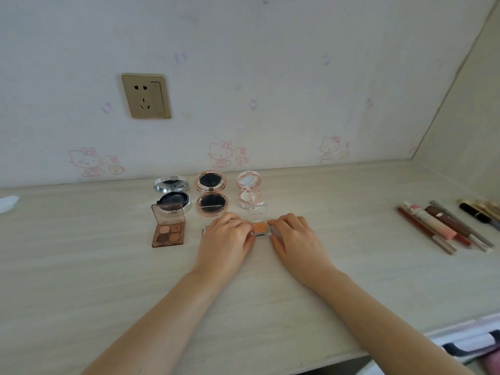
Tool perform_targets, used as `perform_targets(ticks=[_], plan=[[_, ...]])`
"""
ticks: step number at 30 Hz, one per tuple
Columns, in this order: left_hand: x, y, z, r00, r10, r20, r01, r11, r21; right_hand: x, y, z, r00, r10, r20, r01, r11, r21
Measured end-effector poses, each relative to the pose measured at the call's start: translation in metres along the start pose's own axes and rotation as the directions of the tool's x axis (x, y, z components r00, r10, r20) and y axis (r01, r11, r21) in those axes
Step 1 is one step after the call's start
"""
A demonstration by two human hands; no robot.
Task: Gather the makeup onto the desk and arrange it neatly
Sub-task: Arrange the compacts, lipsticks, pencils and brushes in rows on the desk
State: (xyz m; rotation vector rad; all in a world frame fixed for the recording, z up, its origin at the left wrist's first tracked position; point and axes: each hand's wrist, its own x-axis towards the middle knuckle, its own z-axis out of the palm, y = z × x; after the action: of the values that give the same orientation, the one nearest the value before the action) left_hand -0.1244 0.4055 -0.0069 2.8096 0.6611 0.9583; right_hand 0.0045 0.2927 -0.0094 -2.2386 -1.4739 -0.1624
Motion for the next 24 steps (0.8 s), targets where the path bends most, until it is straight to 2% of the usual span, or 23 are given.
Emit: perform_targets(ticks=[7, 10, 18, 24], plan=[[0.003, 0.001, 0.0, 0.988, 0.148, -0.032, -0.148, 0.989, -0.009, -0.002, 0.004, -0.011, 0.999, 0.031, -0.028, -0.03, 0.999, 0.045], [0.006, 0.012, 0.002, 0.984, 0.173, -0.031, -0.174, 0.984, -0.046, -0.011, 0.018, -0.023, 0.999, 0.023, -0.033, -0.023, 1.0, 0.002], [0.025, 0.082, 0.024, 0.97, 0.24, 0.033, -0.229, 0.954, -0.192, -0.053, 0.076, -0.079, 0.995, 0.088, -0.05, -0.095, 0.982, -0.164], [0.047, 0.138, 0.06, 0.952, 0.292, 0.091, -0.251, 0.916, -0.313, -0.084, 0.134, -0.115, 0.97, 0.225, -0.094, -0.239, 0.95, -0.202]])
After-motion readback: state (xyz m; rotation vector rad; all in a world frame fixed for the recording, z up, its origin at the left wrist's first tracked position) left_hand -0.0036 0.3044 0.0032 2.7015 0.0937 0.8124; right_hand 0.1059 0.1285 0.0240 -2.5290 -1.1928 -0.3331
